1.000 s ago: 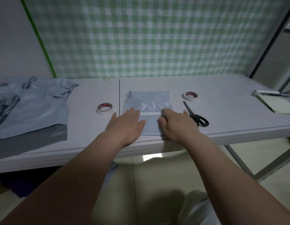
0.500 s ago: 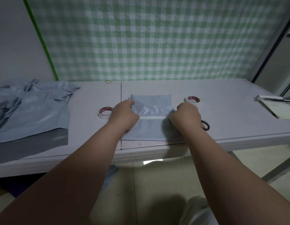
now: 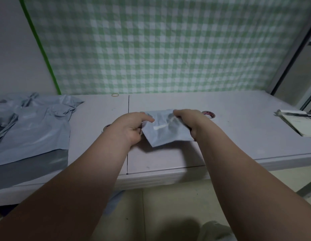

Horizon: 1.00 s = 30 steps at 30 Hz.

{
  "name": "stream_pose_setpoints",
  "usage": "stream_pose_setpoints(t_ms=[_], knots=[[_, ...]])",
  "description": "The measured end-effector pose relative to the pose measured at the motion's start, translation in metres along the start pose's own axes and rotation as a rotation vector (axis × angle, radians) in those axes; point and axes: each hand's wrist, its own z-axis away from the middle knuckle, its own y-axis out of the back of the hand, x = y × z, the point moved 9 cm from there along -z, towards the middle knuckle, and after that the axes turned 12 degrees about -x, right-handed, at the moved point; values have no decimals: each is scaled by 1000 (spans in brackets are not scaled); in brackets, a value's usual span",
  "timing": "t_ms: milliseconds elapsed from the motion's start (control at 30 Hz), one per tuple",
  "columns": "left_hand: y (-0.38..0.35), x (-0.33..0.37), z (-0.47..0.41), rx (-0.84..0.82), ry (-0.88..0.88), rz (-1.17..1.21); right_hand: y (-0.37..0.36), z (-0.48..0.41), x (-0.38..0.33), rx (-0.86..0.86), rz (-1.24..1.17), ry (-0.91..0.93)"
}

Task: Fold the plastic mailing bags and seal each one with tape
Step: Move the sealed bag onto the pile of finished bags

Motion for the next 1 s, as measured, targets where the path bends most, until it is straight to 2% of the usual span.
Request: stream_pose_setpoints(t_ms=[67,133,333,533,667,800,1000], knots=[[-11,5,-3,-69,-2,118,-10,4,-14,-162,-295,53],[-22,15,-5,-103,-43,204,-7,8,-30,-237,-494,98],[-77,42,-49,-264,-104,293,53,10,-74,-176,-720,238],[-152,43,-111,-420,-29,235,137,-26,-85,-86,-829,319],[-180,35,-161,-389,-29,202,183,-67,-78,-40,-853,350],[-198,23,-200,-357,-64,47,216,-100,-73,-31,-891,364],[-205,4,-225,-366,-80,-188,235,-125,-56,-35,-794,236]])
